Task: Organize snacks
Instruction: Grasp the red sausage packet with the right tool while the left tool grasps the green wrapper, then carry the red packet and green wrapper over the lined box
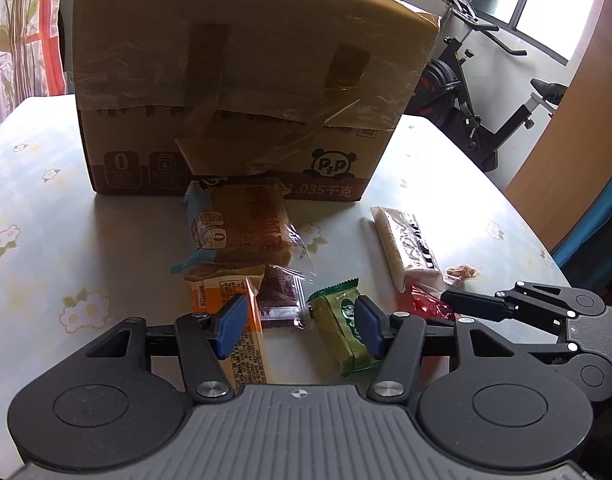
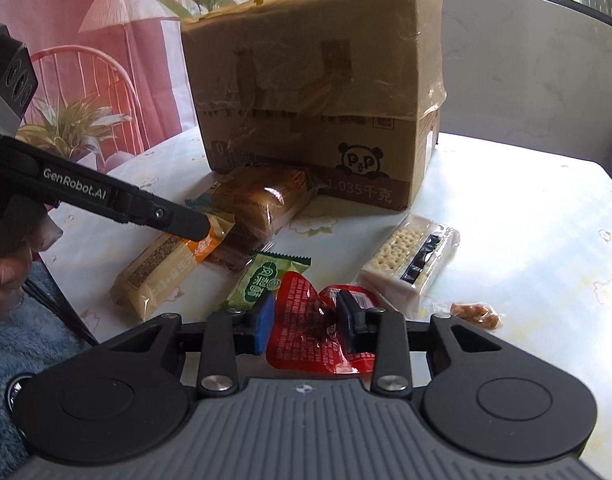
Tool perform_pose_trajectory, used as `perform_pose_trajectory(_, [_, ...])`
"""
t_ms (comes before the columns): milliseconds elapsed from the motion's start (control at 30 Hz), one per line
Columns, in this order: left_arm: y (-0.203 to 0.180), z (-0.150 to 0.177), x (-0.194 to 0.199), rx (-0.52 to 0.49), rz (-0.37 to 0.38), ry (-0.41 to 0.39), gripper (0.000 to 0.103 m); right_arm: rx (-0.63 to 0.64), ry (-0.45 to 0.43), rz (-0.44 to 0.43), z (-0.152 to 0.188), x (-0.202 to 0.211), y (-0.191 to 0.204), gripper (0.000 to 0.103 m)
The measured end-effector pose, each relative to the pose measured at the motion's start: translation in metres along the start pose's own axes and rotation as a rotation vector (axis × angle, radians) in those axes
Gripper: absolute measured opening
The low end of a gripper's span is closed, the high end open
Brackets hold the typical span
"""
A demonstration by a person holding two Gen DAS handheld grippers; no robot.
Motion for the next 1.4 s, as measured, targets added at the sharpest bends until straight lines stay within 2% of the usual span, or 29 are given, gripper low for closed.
perform_pose_trajectory(167, [-0.015,0.005,-0.016,-0.002,0.054,0.07,0.05,-0.031,-0.019,-0.001,-0.002,0.003,-0.008,0.036])
perform_pose_trajectory(267, [-0.025,0.007,-0.029,-0.024,0.067,0.103,0.049,-0.059,-0.027,0.002,0.0,0.004,-0.012,0.036])
perform_pose_trajectory(467, [-0.031,0.007,-0.054,-0.051,0.029,0.154,0.049,-0.134,-0.02,0.011,0.007,0.003,-0.028,0.036])
perform_pose_trajectory(733, [-0.043,0.004,-0.074,-0.107,-0.007,0.161,0.049,-0.149,-0.012,0.006,0.009,0.001,-0.03,0.036])
perform_pose_trajectory(800, [-0.045,0.007,-0.074,-0.135,-0.024,0.148,0.049,-0.152,-0.009,0.007,0.009,0.0,-0.03,0.036])
perform_pose_trajectory(900, [-0.044,0.011,-0.07,-0.177,-0.063,0.133,0.04,-0.151,-0.007,0.008,0.009,0.0,-0.03,0.036])
perform_pose_trajectory(1167, [-0.025,0.018,-0.049,-0.065,0.002,0.088,0.04,-0.141,-0.012,0.006,0.007,-0.001,-0.029,0.036])
perform_pose_trajectory(1400, [-0.026,0.006,-0.022,-0.081,0.004,-0.02,0.04,-0.096,-0.052,-0.002,-0.003,0.009,-0.018,0.036])
Point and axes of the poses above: each gripper's, at about its wrist camera, not at the fingertips, and x roughly against the way its jaws point, y to its left, z to its underside, the point moved 9 cm from there along -x, roughly the way its jaws point, and after that the axes turned 3 degrees about y, right-handed, at the moved point
